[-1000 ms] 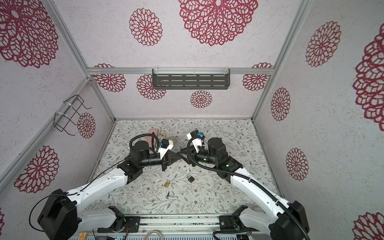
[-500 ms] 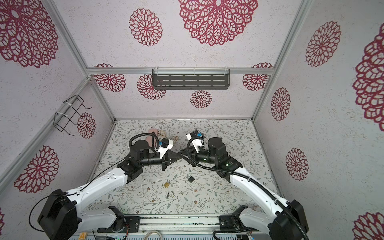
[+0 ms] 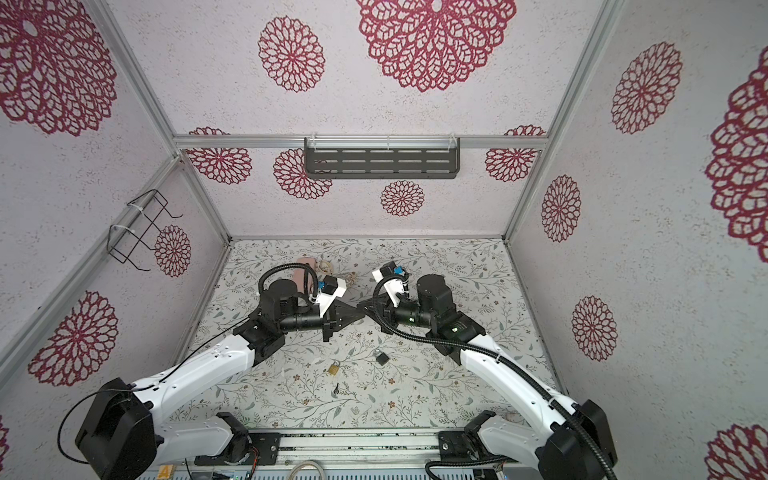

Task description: Unlock with the key

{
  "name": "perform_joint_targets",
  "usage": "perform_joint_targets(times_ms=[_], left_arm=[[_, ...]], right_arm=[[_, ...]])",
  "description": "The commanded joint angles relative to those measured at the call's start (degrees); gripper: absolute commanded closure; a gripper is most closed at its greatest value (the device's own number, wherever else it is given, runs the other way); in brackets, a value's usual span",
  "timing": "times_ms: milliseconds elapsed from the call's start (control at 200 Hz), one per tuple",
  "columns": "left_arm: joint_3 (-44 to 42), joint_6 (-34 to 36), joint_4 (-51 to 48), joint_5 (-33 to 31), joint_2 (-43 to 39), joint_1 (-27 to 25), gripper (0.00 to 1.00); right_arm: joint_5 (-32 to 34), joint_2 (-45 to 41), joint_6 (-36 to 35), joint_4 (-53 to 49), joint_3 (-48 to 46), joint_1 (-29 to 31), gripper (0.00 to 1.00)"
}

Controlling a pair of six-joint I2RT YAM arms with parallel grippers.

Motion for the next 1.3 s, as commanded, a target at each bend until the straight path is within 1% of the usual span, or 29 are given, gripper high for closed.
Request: perform_joint_targets(times_ms=[0, 20, 35, 95, 140, 160, 220, 250, 295, 365, 410, 540, 570, 650, 715, 815, 931, 1056, 1206, 1296], left_arm=[[2.0, 1.8, 0.9, 0.7, -0.9, 0.4, 1.0], [2.0, 1.7, 0.9, 0.7, -1.0, 0.4, 0.97], [2.0, 1.6, 0.9, 0.6, -1.1, 0.4, 0.91], [1.6, 1.2, 0.9, 0.0, -1.5, 0.4, 0.78], [1.1, 0.6, 0.9, -0.9, -2.2, 0.4, 0.56], [0.8, 0.4, 0.9, -1.6, -2.6, 0.4, 0.49], [-0.9, -1.3, 1.9, -4.9, -3.8, 0.4, 0.38], [-2.2, -2.9, 3.4, -7.5, -4.5, 0.4, 0.35], [-4.3, -7.4, 7.5, -11.2, -5.4, 0.4, 0.33], [-6.7, -14.2, 12.8, -15.5, -7.0, 0.4, 0.31], [-8.3, -19.5, 17.0, -20.1, -7.9, 0.3, 0.3], [-11.2, -38.7, 25.1, -33.9, -8.3, 0.0, 0.31], [-11.5, -42.3, 27.4, -35.2, -7.6, -0.1, 0.32], [-11.3, -48.3, 33.4, -35.2, -5.7, -0.7, 0.33], [-10.9, -53.3, 33.8, -39.5, -4.7, -2.0, 0.33], [-10.5, -57.7, 36.8, -42.5, -2.5, -4.3, 0.34], [-10.9, -60.7, 43.5, -44.8, -0.4, -6.3, 0.38], [-10.6, -61.4, 45.0, -46.5, 0.8, -8.1, 0.41], [-10.8, -62.0, 46.7, -47.8, 2.3, -9.4, 0.46], [-10.7, -62.2, 46.4, -48.6, 2.8, -9.9, 0.48]], right_arm=[[1.4, -1.6, 0.4, -0.4, 0.8, -0.8, 0.97], [1.6, -1.7, 0.6, -0.4, 0.7, -0.8, 0.98], [1.7, -1.8, 0.8, -0.2, 0.7, -0.8, 0.98], [2.6, -2.2, 1.5, 0.5, 0.7, -0.8, 0.99], [3.7, -2.3, 2.0, 0.6, 0.8, -0.8, 0.99], [4.2, -2.5, 2.1, 0.6, 0.8, -0.7, 0.99], [6.5, -2.9, 2.7, 0.5, 0.8, -0.8, 1.0], [7.9, -3.2, 3.1, 0.7, 0.7, -0.8, 1.0], [10.0, -3.7, 4.0, 1.4, 0.2, -0.8, 1.0], [13.7, -4.0, 7.0, 3.0, -0.4, -0.8, 1.0], [14.5, -3.9, 9.5, 5.6, -1.1, -0.8, 1.0], [16.3, -3.5, 17.1, 16.5, -4.1, 0.2, 1.0], [17.1, -3.4, 18.1, 18.8, -4.5, 0.9, 1.0], [21.1, -2.8, 19.4, 21.2, -4.6, 3.0, 1.0], [24.6, -2.4, 20.4, 23.5, -5.0, 4.7, 1.0], [28.0, -1.6, 24.2, 29.7, -7.1, 6.1, 1.0], [30.6, -0.3, 28.0, 34.9, -8.7, 7.1, 1.0], [32.5, 1.0, 30.8, 39.5, -9.5, 8.3, 1.0], [36.3, 1.5, 32.9, 40.6, -9.7, 9.2, 1.0], [36.6, 1.9, 33.8, 42.3, -9.9, 9.6, 1.0]])
